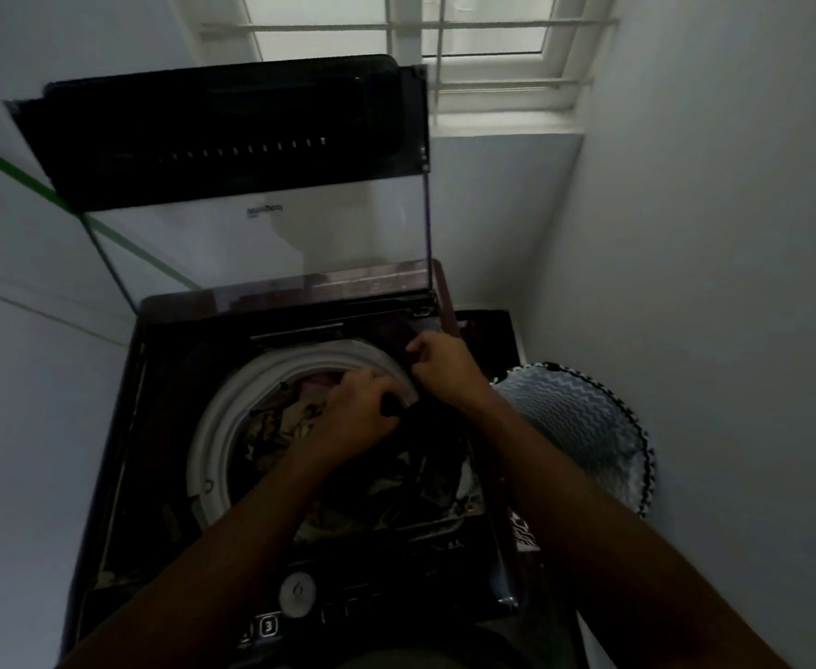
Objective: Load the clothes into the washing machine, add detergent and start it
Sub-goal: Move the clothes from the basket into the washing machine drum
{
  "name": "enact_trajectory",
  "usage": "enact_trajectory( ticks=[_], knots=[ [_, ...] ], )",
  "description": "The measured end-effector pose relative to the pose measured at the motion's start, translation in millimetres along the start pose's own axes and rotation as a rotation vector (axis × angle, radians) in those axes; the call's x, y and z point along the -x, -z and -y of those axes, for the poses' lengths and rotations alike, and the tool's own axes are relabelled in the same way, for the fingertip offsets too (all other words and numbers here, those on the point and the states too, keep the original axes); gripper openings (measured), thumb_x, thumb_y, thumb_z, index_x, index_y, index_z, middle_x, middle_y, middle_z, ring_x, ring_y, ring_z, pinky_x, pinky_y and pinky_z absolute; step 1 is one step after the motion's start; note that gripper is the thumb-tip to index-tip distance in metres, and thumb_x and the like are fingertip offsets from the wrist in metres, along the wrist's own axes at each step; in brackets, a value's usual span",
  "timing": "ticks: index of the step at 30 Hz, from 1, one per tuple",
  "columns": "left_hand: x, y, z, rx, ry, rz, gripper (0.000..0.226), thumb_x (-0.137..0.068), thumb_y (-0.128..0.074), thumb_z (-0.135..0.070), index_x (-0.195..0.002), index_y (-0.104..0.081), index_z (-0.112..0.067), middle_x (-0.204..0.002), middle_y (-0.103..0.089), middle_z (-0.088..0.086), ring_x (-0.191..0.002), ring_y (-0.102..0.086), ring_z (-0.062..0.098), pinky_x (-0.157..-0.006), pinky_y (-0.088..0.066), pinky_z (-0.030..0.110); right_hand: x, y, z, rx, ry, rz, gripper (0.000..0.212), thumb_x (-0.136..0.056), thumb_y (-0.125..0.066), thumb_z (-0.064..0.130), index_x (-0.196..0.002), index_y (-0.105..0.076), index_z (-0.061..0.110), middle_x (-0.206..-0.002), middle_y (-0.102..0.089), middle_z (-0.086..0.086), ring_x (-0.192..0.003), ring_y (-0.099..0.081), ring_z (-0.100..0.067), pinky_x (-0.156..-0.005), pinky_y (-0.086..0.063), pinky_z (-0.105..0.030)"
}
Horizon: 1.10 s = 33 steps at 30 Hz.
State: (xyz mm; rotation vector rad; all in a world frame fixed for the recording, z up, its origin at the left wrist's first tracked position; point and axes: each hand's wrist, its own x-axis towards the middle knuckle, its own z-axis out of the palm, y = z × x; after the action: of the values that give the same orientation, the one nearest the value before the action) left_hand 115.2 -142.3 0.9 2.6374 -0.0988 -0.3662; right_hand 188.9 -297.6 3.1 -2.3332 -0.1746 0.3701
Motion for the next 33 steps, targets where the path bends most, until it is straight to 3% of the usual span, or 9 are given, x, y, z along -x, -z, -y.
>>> enact_trajectory(
  ticks=[4,9,12,14,18,22,27,30,33],
  knots=[
    [-23.8,-10.3,-40.0,0.176,-0.109,0.079,0.044,-0.082,-0.071,-0.012,-0.123,-0.064,-0.023,-0.102,-0.059,-0.003,-0.090,-0.057,0.014,-0.086,-0.049,0.029,-0.7,25.3,-52.6,0.027,-0.157,-0.138,0.024,-0.075,-0.067,0.015,-0.099,-0.067,0.012,-0.105,-0.066,-0.013,-0.099,-0.062,-0.030,-0.085,-0.050,-0.033],
    [-40.2,-34.5,-59.3,0.263,-0.064,0.088,0.035,-0.077,-0.074,-0.008,-0.106,-0.060,-0.022,-0.087,-0.061,-0.001,-0.078,-0.060,0.016,-0.073,-0.051,0.034,24.2,14.4,-132.4,-0.121,-0.403,0.063,0.035,-0.089,-0.056,0.010,-0.123,-0.057,0.014,-0.120,-0.063,-0.017,-0.101,-0.063,-0.035,-0.082,-0.053,-0.042],
    [-42.4,-40.2,-60.6,0.315,-0.017,0.018,0.032,-0.073,-0.074,-0.001,-0.096,-0.062,-0.019,-0.077,-0.061,0.001,-0.067,-0.058,0.013,-0.065,-0.049,0.027,44.2,6.0,-145.6,-0.211,-0.480,0.251,0.043,-0.092,-0.046,0.003,-0.125,-0.048,0.030,-0.093,-0.061,-0.015,-0.067,-0.061,-0.027,-0.050,-0.051,-0.035],
    [-41.7,-40.7,-61.8,0.346,0.003,0.013,0.030,-0.072,-0.074,0.000,-0.094,-0.063,-0.018,-0.077,-0.062,0.004,-0.066,-0.056,0.011,-0.061,-0.045,0.018,51.3,0.3,-147.3,-0.208,-0.489,0.316,0.030,-0.096,-0.044,0.006,-0.116,-0.046,0.029,-0.080,-0.060,-0.016,-0.060,-0.057,-0.024,-0.048,-0.048,-0.031],
    [-38.8,-42.2,-62.7,0.369,0.014,0.022,0.026,-0.075,-0.071,-0.001,-0.092,-0.063,-0.019,-0.073,-0.059,0.000,-0.061,-0.051,0.006,-0.057,-0.041,0.016,39.0,-14.9,-152.0,-0.242,-0.496,0.108,0.023,-0.097,-0.052,0.018,-0.114,-0.062,0.007,-0.106,-0.066,-0.015,-0.101,-0.064,-0.030,-0.085,-0.052,-0.039],
    [-36.8,-38.3,-62.5,0.366,-0.007,0.032,0.019,-0.081,-0.068,-0.008,-0.096,-0.065,-0.020,-0.074,-0.062,-0.005,-0.061,-0.054,0.001,-0.060,-0.044,0.016,35.7,-1.2,-132.6,-0.348,-0.557,-0.174,0.031,-0.099,-0.046,0.024,-0.120,-0.052,0.003,-0.119,-0.060,-0.020,-0.111,-0.057,-0.034,-0.089,-0.042,-0.035],
    [-35.8,-31.5,-63.3,0.377,-0.011,-0.014,0.035,-0.078,-0.071,-0.016,-0.109,-0.057,-0.028,-0.090,-0.064,-0.008,-0.079,-0.064,0.010,-0.077,-0.057,0.036,28.3,22.4,-88.3,-0.383,-0.379,-0.442,0.015,-0.092,-0.049,0.009,-0.101,-0.060,0.004,-0.097,-0.064,-0.017,-0.086,-0.057,-0.026,-0.070,-0.035,-0.029],
    [-33.9,-19.8,-65.9,0.545,-0.048,-0.010,0.083,-0.072,-0.080,-0.011,-0.139,-0.035,-0.029,-0.103,-0.061,-0.004,-0.083,-0.065,0.009,-0.073,-0.058,0.027,24.0,33.8,-40.9,-0.439,-0.208,-0.545,0.020,-0.092,-0.053,0.014,-0.080,-0.061,0.002,-0.073,-0.061,-0.007,-0.065,-0.053,-0.018,-0.061,-0.036,-0.027],
    [-28.6,-2.1,-66.7,0.595,-0.089,-0.082,0.098,-0.066,-0.088,-0.013,-0.144,-0.030,-0.028,-0.116,-0.057,-0.013,-0.100,-0.060,0.000,-0.079,-0.045,0.004,25.0,38.1,10.2,-0.488,-0.023,-0.570,0.026,-0.088,-0.056,0.018,-0.066,-0.056,0.005,-0.058,-0.054,-0.001,-0.050,-0.042,-0.003,-0.050,-0.033,-0.023]
  ],
)
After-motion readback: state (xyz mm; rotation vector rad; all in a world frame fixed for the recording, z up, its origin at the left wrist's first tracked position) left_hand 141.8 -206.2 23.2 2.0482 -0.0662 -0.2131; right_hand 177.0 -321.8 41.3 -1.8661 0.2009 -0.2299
